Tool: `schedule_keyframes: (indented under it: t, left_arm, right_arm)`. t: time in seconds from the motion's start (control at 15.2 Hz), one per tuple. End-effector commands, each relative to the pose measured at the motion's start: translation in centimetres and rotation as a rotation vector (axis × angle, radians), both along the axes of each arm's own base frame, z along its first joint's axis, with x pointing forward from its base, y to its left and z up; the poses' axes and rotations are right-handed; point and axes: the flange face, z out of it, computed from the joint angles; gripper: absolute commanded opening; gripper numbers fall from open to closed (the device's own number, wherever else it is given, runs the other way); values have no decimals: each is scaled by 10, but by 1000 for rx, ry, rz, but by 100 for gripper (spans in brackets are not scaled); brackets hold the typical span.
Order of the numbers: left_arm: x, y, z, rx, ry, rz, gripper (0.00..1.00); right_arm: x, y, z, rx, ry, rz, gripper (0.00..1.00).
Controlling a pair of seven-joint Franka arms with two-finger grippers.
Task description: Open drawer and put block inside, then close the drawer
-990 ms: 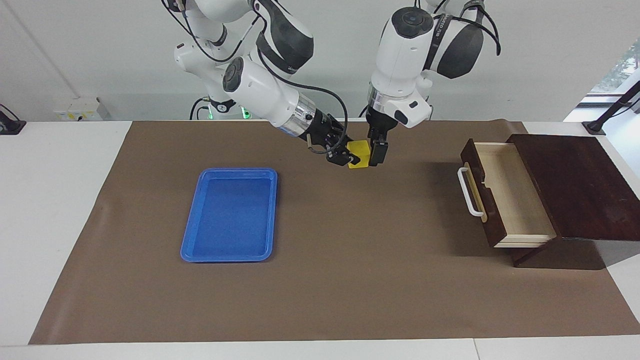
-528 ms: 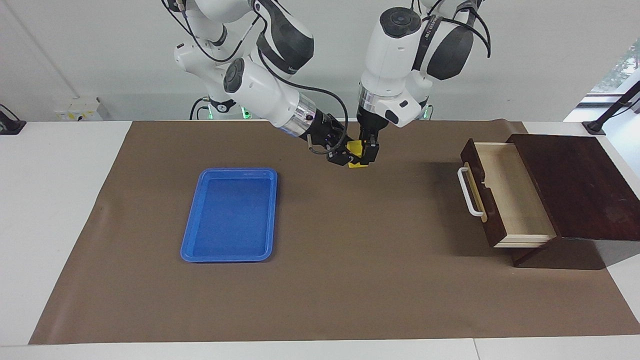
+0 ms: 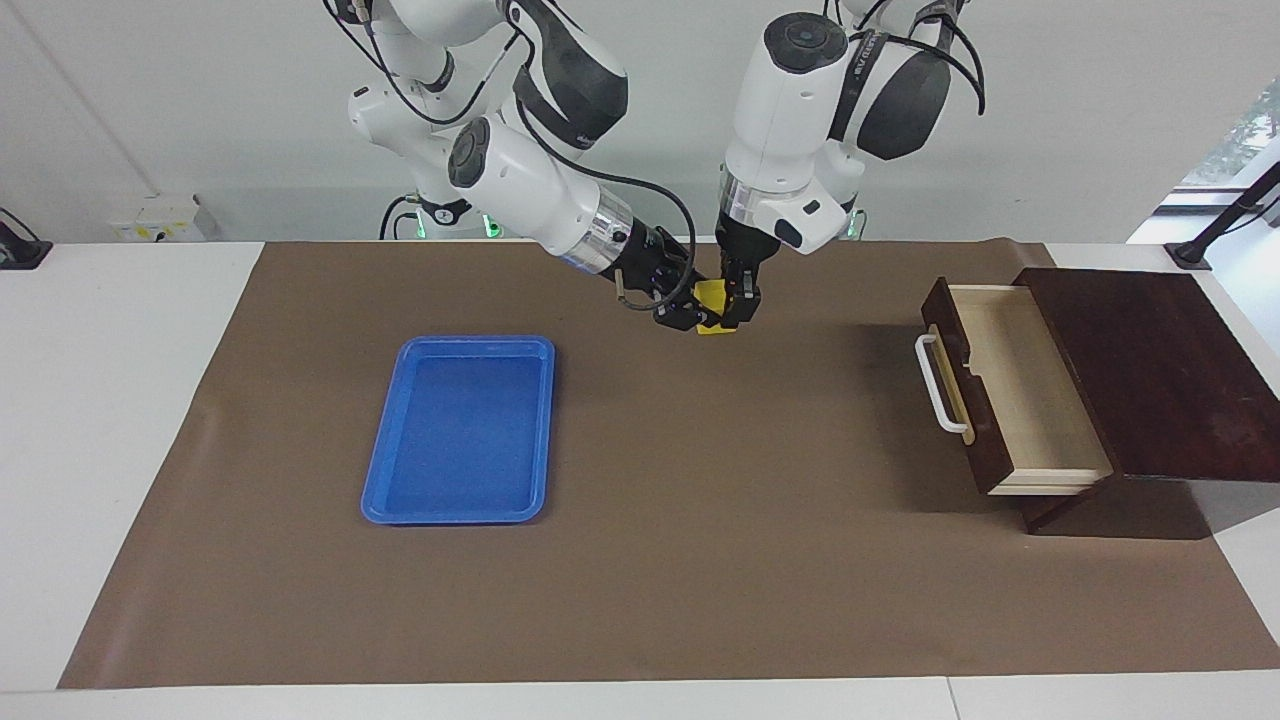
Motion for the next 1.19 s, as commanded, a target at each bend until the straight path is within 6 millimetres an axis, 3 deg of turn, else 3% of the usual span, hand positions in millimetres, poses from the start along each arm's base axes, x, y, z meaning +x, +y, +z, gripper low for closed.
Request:
schedule_keyframes:
  t: [0.0,0.26,0.4,0.53,0.59,0.66,0.79,0.92,1.12]
  left_arm:
    - [-2,-8,1,-4,2,4,0]
    - [-1,-6,2,11,-5,-2,0]
    - [0,-3,2,38,-16,-15,0]
    - [1,8,3,64,-8,-111,0]
    - [1,13,5,72,-3,-164,0]
    - [6,27,7,80,1,-199,0]
    - [25,73,15,90,2,-237,0]
    - [45,120,16,94,10,-271,0]
    - [73,198,16,109,3,-295,0]
  right_arm:
    - [5,-4,7,11,30,-72,99]
    - [12,-16,10,9,51,-90,100]
    - [21,-37,12,8,65,-105,100]
    - [45,-92,21,6,76,-155,100]
    - [55,-130,26,1,77,-187,100]
    - [63,-164,32,-12,61,-206,100]
    - [66,-212,45,-150,-22,-135,100]
    - [62,-240,52,-284,-114,2,100]
    - [49,-286,57,-434,-281,342,100]
